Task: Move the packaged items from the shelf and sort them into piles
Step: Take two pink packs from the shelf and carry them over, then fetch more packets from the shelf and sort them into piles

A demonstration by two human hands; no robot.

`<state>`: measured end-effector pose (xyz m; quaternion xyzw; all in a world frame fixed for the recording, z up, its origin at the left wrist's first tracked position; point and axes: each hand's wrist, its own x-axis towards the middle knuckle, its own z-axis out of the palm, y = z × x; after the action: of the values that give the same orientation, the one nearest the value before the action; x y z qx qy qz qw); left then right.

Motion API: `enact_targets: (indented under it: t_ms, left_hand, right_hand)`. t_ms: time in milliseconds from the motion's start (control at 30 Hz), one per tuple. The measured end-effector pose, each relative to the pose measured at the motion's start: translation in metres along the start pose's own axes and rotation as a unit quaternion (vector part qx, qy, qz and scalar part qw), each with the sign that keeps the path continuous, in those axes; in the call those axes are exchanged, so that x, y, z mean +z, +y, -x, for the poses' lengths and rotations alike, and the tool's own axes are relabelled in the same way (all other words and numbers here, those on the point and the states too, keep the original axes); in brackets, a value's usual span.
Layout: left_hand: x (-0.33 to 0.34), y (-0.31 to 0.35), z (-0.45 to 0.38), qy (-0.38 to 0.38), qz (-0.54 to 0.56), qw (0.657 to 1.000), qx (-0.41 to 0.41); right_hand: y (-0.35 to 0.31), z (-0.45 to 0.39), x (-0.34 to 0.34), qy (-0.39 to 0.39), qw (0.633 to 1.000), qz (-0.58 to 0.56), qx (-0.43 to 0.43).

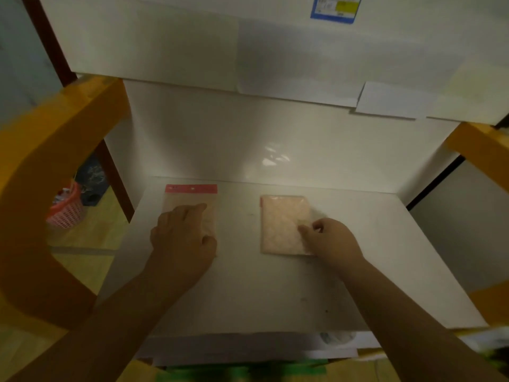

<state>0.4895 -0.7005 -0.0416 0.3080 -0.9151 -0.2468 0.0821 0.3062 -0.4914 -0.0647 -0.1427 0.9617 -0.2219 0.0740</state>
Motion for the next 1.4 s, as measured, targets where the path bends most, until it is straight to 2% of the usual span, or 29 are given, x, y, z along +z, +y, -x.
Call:
enact_targets:
  t_ms: [133, 267, 467, 667, 833, 1067, 1233, 1400]
  left_hand:
    - [-0.002, 0.01, 0.002, 0.0, -0.007, 0.998, 0.055]
    - [-0.006, 0.025, 0.005, 0.021, 0.001, 0.992, 0.121]
    - [-0.01, 0.062, 0.019, 0.041, 0.015, 0.981, 0.187]
    - [-0.001, 0.119, 0.054, 0.058, 0.0, 0.969, 0.239]
    - [0.023, 0.182, 0.102, 0.046, 0.012, 0.96, 0.275]
    - [0.07, 0.285, 0.184, 0.033, 0.03, 0.94, 0.339]
    - [0.104, 0.35, 0.243, 0.004, 0.062, 0.923, 0.379]
    - [0.138, 0.398, 0.277, -0.047, 0.056, 0.921, 0.384]
  right_hand:
    - [0.001, 0.005, 0.001, 0.018, 0.999, 0.036, -0.012]
    - [0.003, 0.013, -0.005, 0.02, 1.0, -0.002, -0.006]
    - [0.017, 0.052, -0.04, 0.074, 0.989, 0.005, -0.13]
    - [0.06, 0.099, -0.095, 0.137, 0.976, 0.026, -0.165]
    - [0.12, 0.154, -0.14, 0.161, 0.975, 0.029, -0.151]
    - [0.231, 0.23, -0.21, 0.198, 0.973, 0.088, -0.076]
    - [0.3, 0.273, -0.25, 0.241, 0.964, 0.108, -0.022]
    - [0.351, 0.3, -0.268, 0.236, 0.967, 0.092, 0.009]
